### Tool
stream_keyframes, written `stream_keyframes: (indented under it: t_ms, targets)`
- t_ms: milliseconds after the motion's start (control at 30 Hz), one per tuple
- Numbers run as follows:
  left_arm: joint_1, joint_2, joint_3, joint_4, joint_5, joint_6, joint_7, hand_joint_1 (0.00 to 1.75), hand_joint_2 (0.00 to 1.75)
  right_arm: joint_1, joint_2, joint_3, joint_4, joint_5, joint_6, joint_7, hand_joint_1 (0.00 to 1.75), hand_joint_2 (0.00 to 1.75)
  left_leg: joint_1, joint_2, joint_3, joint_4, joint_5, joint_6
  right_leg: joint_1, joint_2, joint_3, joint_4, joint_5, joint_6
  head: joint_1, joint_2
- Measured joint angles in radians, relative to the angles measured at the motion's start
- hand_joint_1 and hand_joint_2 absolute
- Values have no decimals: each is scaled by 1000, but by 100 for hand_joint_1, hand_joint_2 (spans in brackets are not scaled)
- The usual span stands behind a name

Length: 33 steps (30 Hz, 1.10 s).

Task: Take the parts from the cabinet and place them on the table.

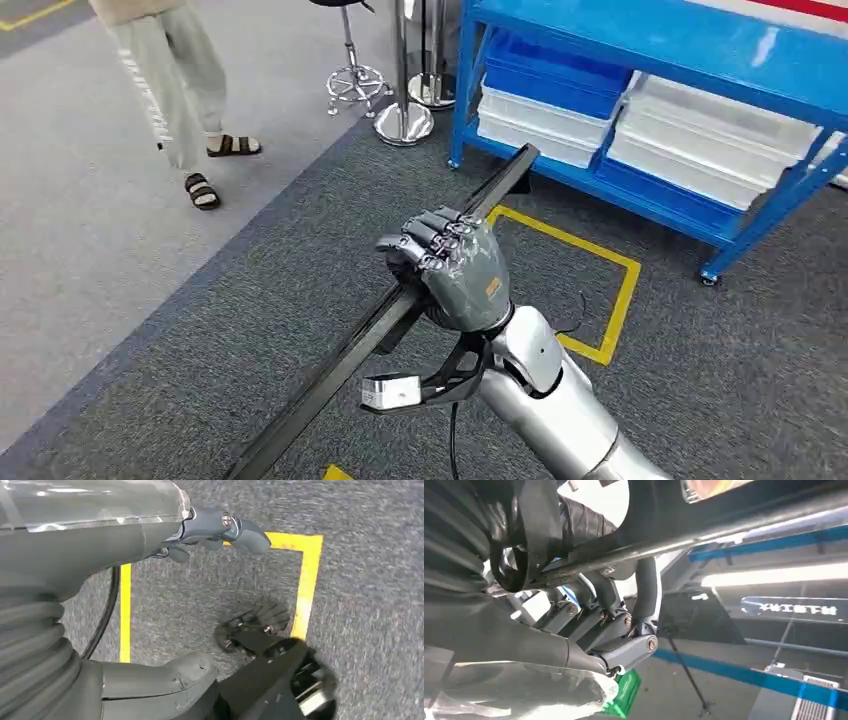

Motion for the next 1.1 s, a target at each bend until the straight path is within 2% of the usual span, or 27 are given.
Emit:
stream_keyframes:
  t_ms: [33,67,100,167,200,233,267,333,367,400,433,467,500,533,567,600,667,700,733,800,867,900,933,967,1033,1067,1100]
  targets:
    - [1,1,-2,0,-3,2,5,0,175,10,0,0,0,0,-2,3,175,175,0,2,-27,61,-20,-2,1,-16,-1,1,-1,-1,0,0]
    - [5,4,-4,0,-7,4,13,0,175,21,-1,0,0,4,-3,5,175,175,0,3,-32,78,-15,-4,1,-31,-1,1,-2,-1,0,0]
    - [9,7,-8,0,-11,5,16,0,175,30,-2,0,0,8,-5,5,175,175,0,4,-13,46,10,-5,1,-44,-1,3,-4,1,0,0]
    - [11,14,-14,0,-16,10,23,0,175,39,-2,0,-1,19,-9,10,175,175,0,25,86,-125,89,0,1,-68,1,9,-10,5,0,0]
    - [10,17,-19,0,-19,11,26,0,175,42,-2,0,-2,27,-13,15,175,175,-3,65,132,-208,107,5,3,-77,2,14,-15,10,0,0]
    - [6,18,-23,0,-23,13,29,0,175,45,-3,0,-5,30,-19,18,175,175,-16,84,140,-223,95,14,13,-86,-1,19,-20,17,0,0]
    - [5,18,-25,0,-24,13,30,0,175,48,-4,0,-5,33,-21,18,175,175,-13,65,136,-223,101,22,13,-91,-1,20,-20,19,2,0]
    - [7,20,-26,0,-25,13,32,0,175,56,-5,0,-8,37,-23,19,175,175,-15,47,132,-223,102,30,16,-110,3,17,-20,23,1,0]
    - [7,20,-27,0,-27,14,34,0,175,58,-5,0,-12,40,-23,21,175,175,-10,38,134,-231,106,38,13,-114,4,18,-24,29,1,0]
    - [7,20,-30,0,-29,14,35,0,175,59,-6,0,-15,42,-24,21,175,175,-6,29,135,-235,111,44,5,-65,0,35,-41,38,1,0]
    - [3,20,-34,0,-31,14,37,0,175,61,-7,0,-20,42,-27,21,175,175,-5,21,134,-235,113,49,3,-25,-21,79,-75,39,1,0]
    - [-3,21,-37,0,-33,14,37,0,175,63,-10,-2,-24,42,-29,21,175,175,-5,13,132,-235,114,53,2,-7,-53,150,-115,41,1,0]
    - [-6,21,-40,0,-33,14,37,0,175,68,-13,-3,-24,42,-30,21,175,175,-5,1,131,-235,115,54,1,-1,-94,238,-154,43,1,0]
    - [-7,21,-43,0,-33,14,38,0,175,74,-16,-4,-24,42,-30,21,175,175,-7,-13,130,-234,116,55,1,1,-132,313,-177,44,1,0]
    - [-7,22,-45,0,-33,14,39,0,175,78,-18,-4,-24,42,-30,21,175,175,-7,-25,130,-234,116,55,1,1,-147,338,-172,45,1,0]
    - [-7,22,-46,0,-33,14,39,0,175,81,-19,-4,-24,42,-30,21,175,175,-7,-40,130,-232,116,55,0,2,-138,314,-142,43,1,0]
    - [-8,22,-48,0,-33,14,40,0,175,81,-20,-4,-28,42,-31,21,175,175,-7,-67,130,-226,115,54,-1,17,-68,162,-48,35,1,0]
    - [-8,22,-49,0,-34,14,40,0,175,81,-21,-5,-33,42,-32,21,175,175,-7,-79,130,-224,115,52,-1,52,-26,72,-7,28,1,0]
    - [-11,21,-50,0,-35,14,40,0,175,83,-21,-6,-36,45,-34,21,175,175,-12,-89,124,-219,115,45,-4,94,-15,42,-20,23,1,0]
    - [-13,21,-50,0,-34,14,42,0,175,92,-24,-10,-48,53,-39,24,175,175,-3,-109,115,-221,121,31,2,72,-16,36,-17,25,1,0]
    - [-8,21,-50,0,-33,12,44,0,175,98,-26,-12,-60,63,-40,27,175,175,-4,-132,112,-228,128,15,2,51,-13,28,-10,15,1,0]
    - [-7,24,-50,0,-33,12,45,0,175,99,-26,-12,-65,63,-40,29,175,175,-2,-92,107,-217,118,14,-7,33,-7,17,-3,6,1,0]
    - [-9,23,-51,0,-33,11,45,0,175,102,-26,-13,-69,64,-42,30,175,175,-8,-41,93,-181,90,10,-5,25,-5,13,-2,-2,0,0]
    - [-14,22,-51,0,-33,11,45,0,175,104,-27,-13,-74,64,-42,33,175,175,-6,-16,62,-115,50,7,-2,10,-6,13,-2,-4,0,0]
    - [-18,22,-53,0,-33,11,45,0,175,116,-29,-14,-77,64,-43,33,175,175,-2,-2,-5,35,-16,1,2,-19,-7,14,-4,-8,0,0]
    - [-16,22,-55,0,-33,11,45,0,175,121,-29,-14,-77,65,-44,34,175,175,-1,1,-24,81,-25,-3,2,-32,-8,16,-5,-8,0,0]
    - [-14,22,-56,0,-33,11,45,0,175,125,-30,-14,-80,66,-44,34,175,175,0,3,-15,69,-9,-4,2,-45,-8,18,-7,-7,0,0]
